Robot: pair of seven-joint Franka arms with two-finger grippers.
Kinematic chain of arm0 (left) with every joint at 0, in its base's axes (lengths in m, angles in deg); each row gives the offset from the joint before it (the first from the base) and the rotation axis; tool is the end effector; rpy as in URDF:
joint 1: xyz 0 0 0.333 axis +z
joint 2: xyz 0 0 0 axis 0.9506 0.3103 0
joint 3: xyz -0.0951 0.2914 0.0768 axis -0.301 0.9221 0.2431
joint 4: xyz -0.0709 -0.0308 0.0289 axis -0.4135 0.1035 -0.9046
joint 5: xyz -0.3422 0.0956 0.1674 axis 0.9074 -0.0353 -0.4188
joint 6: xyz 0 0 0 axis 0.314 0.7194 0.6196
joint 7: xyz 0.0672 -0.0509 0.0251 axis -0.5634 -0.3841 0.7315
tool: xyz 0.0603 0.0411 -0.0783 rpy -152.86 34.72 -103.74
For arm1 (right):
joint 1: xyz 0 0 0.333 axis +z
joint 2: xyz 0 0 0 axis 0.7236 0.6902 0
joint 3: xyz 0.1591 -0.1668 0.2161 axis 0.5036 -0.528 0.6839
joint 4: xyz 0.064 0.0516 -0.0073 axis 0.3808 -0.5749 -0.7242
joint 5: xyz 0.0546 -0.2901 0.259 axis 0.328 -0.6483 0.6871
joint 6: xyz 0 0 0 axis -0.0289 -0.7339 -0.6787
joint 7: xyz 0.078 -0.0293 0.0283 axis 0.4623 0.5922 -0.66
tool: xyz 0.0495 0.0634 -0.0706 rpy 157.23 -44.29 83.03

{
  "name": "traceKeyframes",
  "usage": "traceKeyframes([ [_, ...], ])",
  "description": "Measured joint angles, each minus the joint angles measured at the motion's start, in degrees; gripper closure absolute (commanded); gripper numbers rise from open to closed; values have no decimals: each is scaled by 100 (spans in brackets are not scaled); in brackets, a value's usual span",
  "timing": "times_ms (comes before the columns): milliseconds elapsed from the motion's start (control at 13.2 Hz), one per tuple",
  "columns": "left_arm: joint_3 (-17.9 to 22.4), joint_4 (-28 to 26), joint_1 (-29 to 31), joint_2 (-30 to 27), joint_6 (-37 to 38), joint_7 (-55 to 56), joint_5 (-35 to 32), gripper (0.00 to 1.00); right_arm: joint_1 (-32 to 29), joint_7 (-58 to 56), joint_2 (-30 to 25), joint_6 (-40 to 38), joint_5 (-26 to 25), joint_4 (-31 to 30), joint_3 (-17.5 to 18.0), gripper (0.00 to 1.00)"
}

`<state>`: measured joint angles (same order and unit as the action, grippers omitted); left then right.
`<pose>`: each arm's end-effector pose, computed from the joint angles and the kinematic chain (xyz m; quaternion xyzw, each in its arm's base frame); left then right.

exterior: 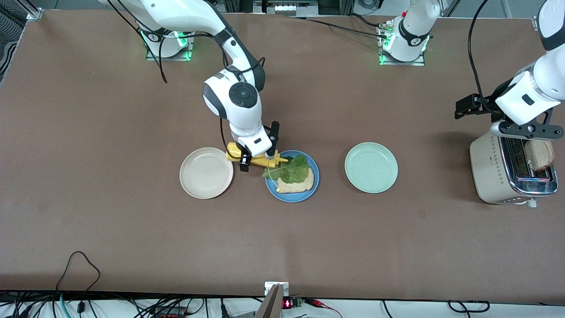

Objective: Make sandwich in blue plate with both arms
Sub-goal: 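Tilt the yellow bottle over the lettuce on the blue plate, then carry the yellow bottle back and set it on the table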

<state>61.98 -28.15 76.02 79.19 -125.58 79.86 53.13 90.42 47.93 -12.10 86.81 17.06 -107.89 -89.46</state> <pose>0.5626 -0.0276 0.5582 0.9967 -0.0364 -0.0720 0.0125 0.5406 0.4251 0.2597 0.7466 0.6590 0.0271 0.0866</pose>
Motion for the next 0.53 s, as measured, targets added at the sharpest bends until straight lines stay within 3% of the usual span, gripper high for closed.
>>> traceKeyframes([
  [302,0,0,0,0,2,0,0,0,-119,37,-69,-1,0,151,-133,100],
  [453,0,0,0,0,2,0,0,0,-617,-80,-354,-154,1,183,-39,100],
  [529,0,0,0,0,4,0,0,0,-1042,-215,-554,-332,3,175,208,100],
])
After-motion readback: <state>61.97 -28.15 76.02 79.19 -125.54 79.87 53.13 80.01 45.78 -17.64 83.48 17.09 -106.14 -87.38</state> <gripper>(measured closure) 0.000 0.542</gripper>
